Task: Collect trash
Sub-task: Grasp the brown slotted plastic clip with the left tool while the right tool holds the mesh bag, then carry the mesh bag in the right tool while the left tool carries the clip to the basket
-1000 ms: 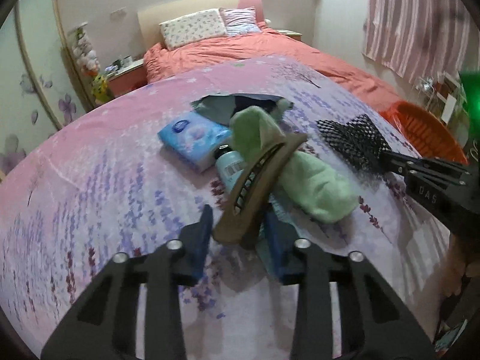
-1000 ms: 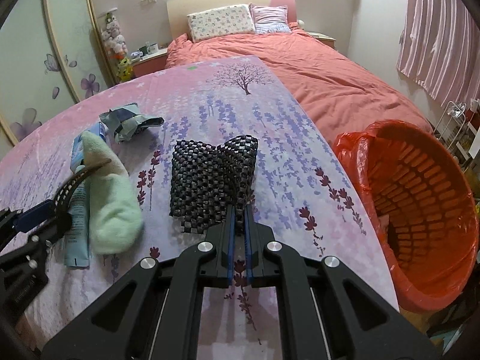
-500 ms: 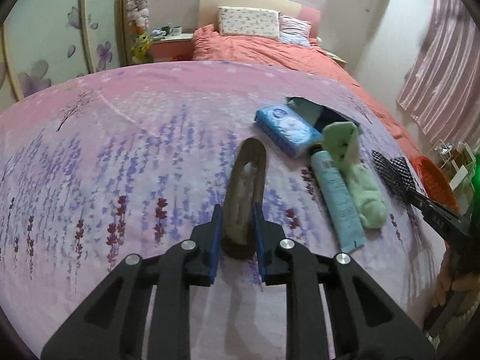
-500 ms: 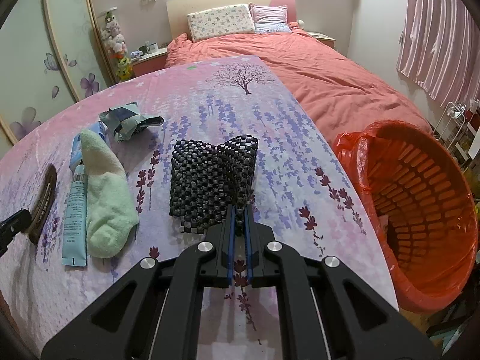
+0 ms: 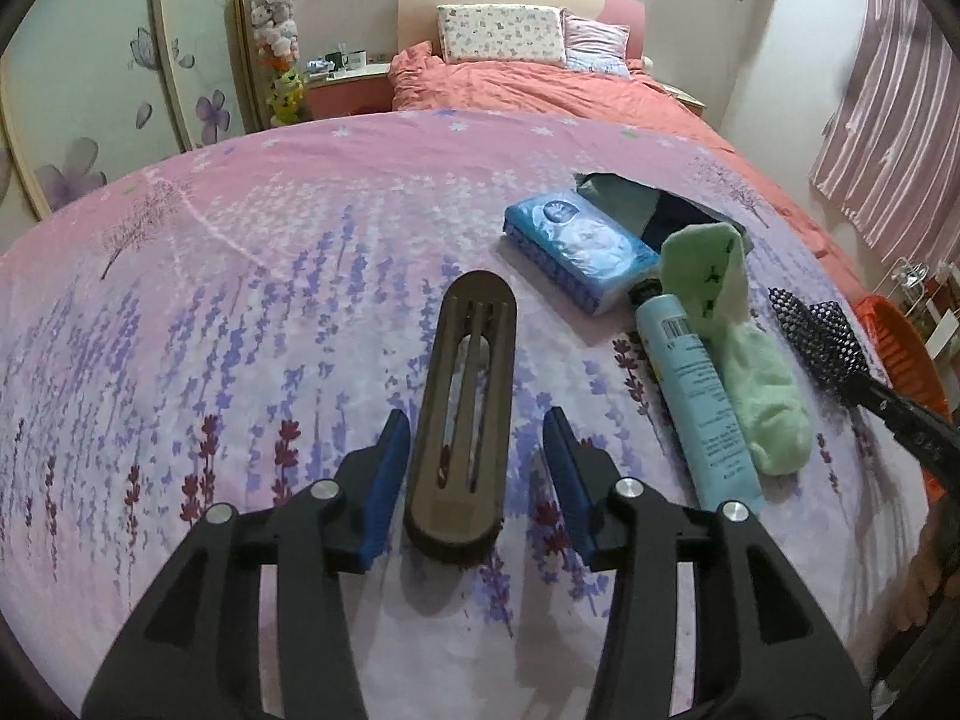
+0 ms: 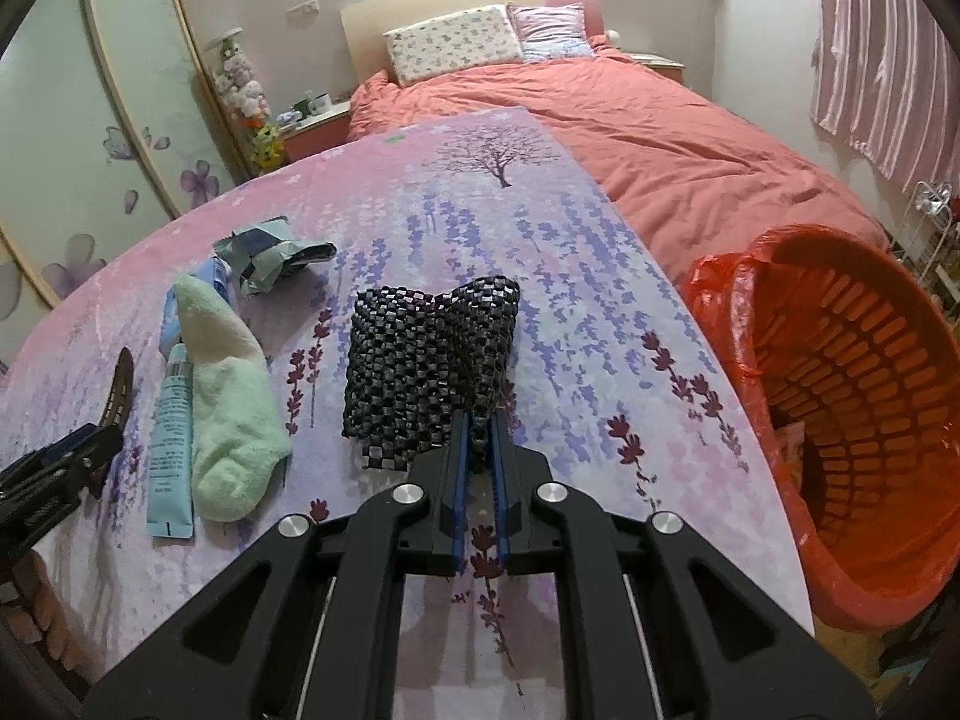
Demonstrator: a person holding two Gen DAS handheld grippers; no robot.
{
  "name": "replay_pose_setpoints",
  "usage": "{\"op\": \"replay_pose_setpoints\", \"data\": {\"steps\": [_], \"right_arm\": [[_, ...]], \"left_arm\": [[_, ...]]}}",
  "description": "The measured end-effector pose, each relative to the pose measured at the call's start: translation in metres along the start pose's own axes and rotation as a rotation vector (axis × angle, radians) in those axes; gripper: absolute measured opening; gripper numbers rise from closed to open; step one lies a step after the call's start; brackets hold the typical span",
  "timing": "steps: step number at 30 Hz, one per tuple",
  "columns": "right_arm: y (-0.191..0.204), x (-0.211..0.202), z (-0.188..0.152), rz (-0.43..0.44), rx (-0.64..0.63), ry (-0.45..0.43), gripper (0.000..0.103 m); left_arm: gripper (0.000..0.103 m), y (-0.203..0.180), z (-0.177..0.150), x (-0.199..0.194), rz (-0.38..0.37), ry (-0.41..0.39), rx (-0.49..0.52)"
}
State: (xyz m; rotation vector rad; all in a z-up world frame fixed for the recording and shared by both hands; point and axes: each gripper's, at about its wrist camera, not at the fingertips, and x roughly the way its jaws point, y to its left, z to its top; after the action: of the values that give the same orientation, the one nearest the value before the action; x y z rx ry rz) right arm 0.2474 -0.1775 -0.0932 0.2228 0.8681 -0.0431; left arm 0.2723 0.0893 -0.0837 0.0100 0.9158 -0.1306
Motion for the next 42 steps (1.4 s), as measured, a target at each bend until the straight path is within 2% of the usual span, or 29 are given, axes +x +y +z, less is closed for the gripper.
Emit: {"op": "replay_pose_setpoints", "data": {"steps": [1,3,6,8,10,13,16,25,30,32,33,34,37,42], "right_arm": [[-0.001,0.001,0.001,0.009,0.008,0.004,0.032],[-0.001,0.002,0.004,0.034,0.023,0.001,0.043],[0.009,0.004,0.003,0.007,-0.016,-0.006,0.049],[0.012,0.003,0.002,0.008,-0.03,-0.005,0.049],[0.012,0.001,0.001,0.028,-0.019,-0.007,0.049],[0.017,0.002,0.001,0.035,-0.024,-0.005,0.051],[0.023,0.003,0.001,0.015,-0.044,0.0,0.052],[0.033,0.005,0.001,-0.048,-0.091,0.009,0.052],[0.034,0.008,0.004,-0.057,-0.083,0.007,0.052],[0.034,0.008,0.004,-0.043,-0.086,0.007,0.046],[0.035,0.008,0.005,-0.027,-0.089,0.005,0.029],[0.036,0.007,0.005,-0.006,-0.096,0.005,0.018],[0.035,0.002,0.002,-0.008,-0.103,-0.008,0.013],[0.025,-0.012,0.001,0.019,-0.081,-0.051,0.012]], "left_arm": [[0.047,-0.002,0.0,0.001,0.006,-0.003,0.007],[0.047,-0.005,0.0,0.002,0.022,-0.01,0.025],[0.048,-0.008,0.0,0.003,0.025,-0.008,0.038],[0.038,-0.008,0.0,0.003,0.028,-0.01,0.039],[0.033,-0.008,-0.001,0.002,0.025,-0.011,0.048],[0.033,-0.011,-0.004,0.001,0.036,-0.011,0.067],[0.041,-0.015,-0.003,0.003,0.063,-0.01,0.071],[0.039,-0.015,0.003,0.008,0.044,-0.009,0.048],[0.045,-0.017,0.005,0.01,0.061,-0.007,0.052],[0.044,-0.018,0.005,0.011,0.058,-0.008,0.049],[0.036,-0.018,0.005,0.011,0.05,-0.01,0.05],[0.033,-0.019,0.005,0.01,0.048,-0.013,0.053],[0.033,-0.021,0.003,0.009,0.04,-0.016,0.061],[0.033,-0.016,-0.002,0.001,-0.001,-0.033,0.044]]}}
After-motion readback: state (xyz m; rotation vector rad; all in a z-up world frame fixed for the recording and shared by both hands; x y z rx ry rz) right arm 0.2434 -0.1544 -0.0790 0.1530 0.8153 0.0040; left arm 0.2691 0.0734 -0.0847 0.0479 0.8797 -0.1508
